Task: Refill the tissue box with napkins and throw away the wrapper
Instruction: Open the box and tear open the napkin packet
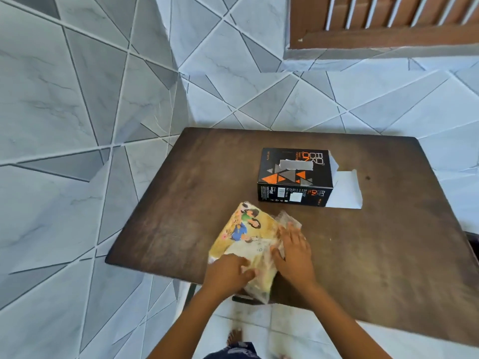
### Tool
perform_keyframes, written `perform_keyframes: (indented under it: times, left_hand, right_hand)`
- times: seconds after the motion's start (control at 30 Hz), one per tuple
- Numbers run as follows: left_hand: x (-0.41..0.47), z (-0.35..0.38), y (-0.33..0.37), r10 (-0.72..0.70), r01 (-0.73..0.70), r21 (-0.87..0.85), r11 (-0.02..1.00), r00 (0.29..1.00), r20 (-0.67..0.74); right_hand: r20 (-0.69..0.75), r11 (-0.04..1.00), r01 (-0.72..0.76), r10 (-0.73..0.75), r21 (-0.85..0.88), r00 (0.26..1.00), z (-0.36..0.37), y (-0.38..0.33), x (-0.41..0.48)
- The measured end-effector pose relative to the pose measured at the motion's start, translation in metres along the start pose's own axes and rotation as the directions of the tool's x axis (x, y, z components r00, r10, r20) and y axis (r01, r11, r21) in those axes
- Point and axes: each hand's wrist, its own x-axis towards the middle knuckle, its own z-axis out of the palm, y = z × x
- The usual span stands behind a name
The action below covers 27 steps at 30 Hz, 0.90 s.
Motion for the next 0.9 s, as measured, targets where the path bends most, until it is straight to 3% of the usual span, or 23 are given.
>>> perform_keyframes:
  times: [0.1, 0.17, 0.33, 0.6, 0.77, 0.9]
  left_hand:
    - [0.004, -0.008, 0.009, 0.008, -0.048, -0.148, 0.988, 0.966, -0.257]
    - [0.014, -0.017, 0.005, -0.029, -0.035, -0.188, 0.982, 0.944, -0.329]
    - [0.035, -0.019, -0.003, 0.004, -0.017, -0.085, 0.996, 0.989, -0.148]
    - [0.039, 0.000, 0.021, 0.133, -0.134, -0.010, 0.991, 0.989, -0.064]
    - [0.041, -0.004, 0.015, 0.230, -0.237, -0.029, 0.971, 0.960, -0.157]
    - [0.041, 0.008, 0.014, 0.371, -0.373, 0.045, 0.927, 0.928, 0.044]
  right_hand:
    - [-0.049, 0.998, 0.053, -0.051, 0.043, 0.997, -0.002, -0.001, -0.018]
    - [-0.001, 0.997, 0.058, -0.058, 0.058, 0.998, 0.000, 0.000, -0.022]
    - [0.104, 0.999, 0.033, -0.031, -0.022, 0.994, 0.004, 0.015, -0.026]
    - [-0.032, 0.969, -0.247, 0.247, 0.003, 0.969, -0.030, 0.037, -0.027]
    - [0.018, 0.995, -0.093, 0.093, -0.038, 0.995, -0.032, 0.019, -0.032]
    - [-0.010, 0.995, -0.095, 0.095, -0.021, 0.995, -0.026, 0.020, -0.036]
